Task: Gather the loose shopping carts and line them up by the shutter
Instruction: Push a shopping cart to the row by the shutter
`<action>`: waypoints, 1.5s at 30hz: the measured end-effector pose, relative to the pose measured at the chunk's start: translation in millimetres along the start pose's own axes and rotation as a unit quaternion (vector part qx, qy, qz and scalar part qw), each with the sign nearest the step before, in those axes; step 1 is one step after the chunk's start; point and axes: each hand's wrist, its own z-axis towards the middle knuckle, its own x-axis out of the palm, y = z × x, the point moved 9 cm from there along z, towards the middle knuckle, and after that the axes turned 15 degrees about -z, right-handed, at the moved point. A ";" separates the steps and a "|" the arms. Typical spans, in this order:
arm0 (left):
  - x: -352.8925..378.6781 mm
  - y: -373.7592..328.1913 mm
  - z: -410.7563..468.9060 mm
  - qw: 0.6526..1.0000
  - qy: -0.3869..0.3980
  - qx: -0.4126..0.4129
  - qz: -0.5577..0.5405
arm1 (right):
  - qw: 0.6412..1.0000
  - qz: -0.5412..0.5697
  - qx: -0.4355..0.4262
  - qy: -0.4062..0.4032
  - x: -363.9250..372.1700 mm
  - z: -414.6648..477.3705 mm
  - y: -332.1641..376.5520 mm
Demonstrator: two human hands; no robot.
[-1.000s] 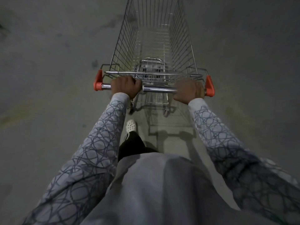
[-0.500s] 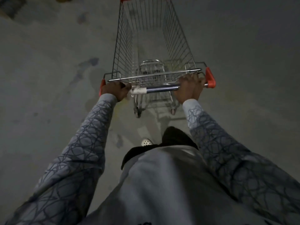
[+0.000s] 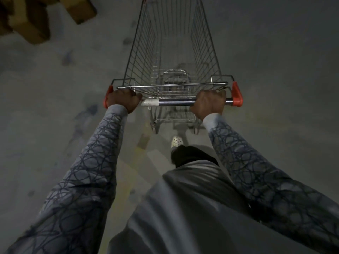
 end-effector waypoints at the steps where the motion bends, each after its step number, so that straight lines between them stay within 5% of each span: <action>1: -9.9 1.5 25.3 1.000 0.003 0.004 0.006 | 1.000 0.003 0.010 -0.001 -4.2 21.9 4.6; 14: -115.1 15.3 282.4 0.999 -0.003 -0.034 -0.038 | 0.999 -0.008 0.004 0.054 -47.6 309.8 59.3; 23: -199.9 53.7 494.5 0.999 -0.009 -0.023 -0.039 | 0.993 0.028 0.042 -0.103 -88.8 506.9 125.6; 35: -322.0 68.9 792.9 0.996 0.055 0.073 0.012 | 0.983 0.041 0.105 0.148 -133.7 754.5 198.1; 45: -399.2 0.5 1037.8 0.990 0.024 0.130 0.038 | 0.976 0.036 0.156 0.150 -146.3 982.5 179.5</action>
